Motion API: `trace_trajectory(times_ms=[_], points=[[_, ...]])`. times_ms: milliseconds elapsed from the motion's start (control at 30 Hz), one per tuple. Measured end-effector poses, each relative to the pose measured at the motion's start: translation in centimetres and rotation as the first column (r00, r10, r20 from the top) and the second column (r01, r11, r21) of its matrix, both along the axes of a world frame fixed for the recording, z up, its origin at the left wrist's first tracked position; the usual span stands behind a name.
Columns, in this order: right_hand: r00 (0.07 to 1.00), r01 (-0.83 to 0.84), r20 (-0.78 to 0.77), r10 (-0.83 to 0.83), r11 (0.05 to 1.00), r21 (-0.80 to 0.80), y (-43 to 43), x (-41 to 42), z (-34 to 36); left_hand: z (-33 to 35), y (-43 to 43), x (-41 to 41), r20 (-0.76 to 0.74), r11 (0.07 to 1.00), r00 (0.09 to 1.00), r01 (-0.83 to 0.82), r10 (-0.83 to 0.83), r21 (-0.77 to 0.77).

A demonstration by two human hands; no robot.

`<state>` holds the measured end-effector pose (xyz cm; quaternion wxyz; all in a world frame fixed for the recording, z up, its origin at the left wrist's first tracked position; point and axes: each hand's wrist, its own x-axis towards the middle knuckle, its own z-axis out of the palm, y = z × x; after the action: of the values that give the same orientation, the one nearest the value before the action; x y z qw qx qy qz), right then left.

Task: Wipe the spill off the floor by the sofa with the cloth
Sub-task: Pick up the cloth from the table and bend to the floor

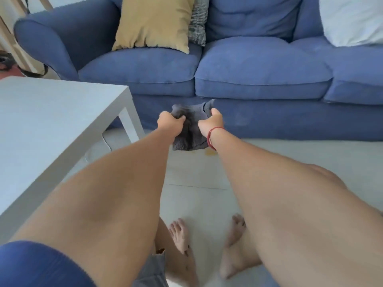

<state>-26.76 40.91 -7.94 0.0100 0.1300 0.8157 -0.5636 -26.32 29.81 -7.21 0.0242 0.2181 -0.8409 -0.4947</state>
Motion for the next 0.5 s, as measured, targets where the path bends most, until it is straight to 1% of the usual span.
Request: trace_trajectory(times_ms=[67,133,333,500], points=[[0.999,0.041,0.005,-0.041,0.999,0.017,1.6,-0.9,-2.1,-2.0,1.6,-1.1,0.046,0.997,0.999,0.002,-0.005,0.08],[0.997,0.078,0.017,-0.079,0.996,0.039,2.7,-1.7,-4.1,-4.0,2.8,-2.3,0.077,0.994,0.997,0.004,-0.012,0.11],[0.986,0.129,0.101,-0.134,0.99,0.055,4.1,-4.8,-11.4,-10.7,4.6,-5.4,0.124,0.988,0.989,0.068,-0.085,0.138],[0.962,0.137,0.23,-0.148,0.989,0.061,3.8,-8.2,-18.4,-18.0,4.4,-8.6,0.189,0.986,0.974,0.103,-0.128,0.134]])
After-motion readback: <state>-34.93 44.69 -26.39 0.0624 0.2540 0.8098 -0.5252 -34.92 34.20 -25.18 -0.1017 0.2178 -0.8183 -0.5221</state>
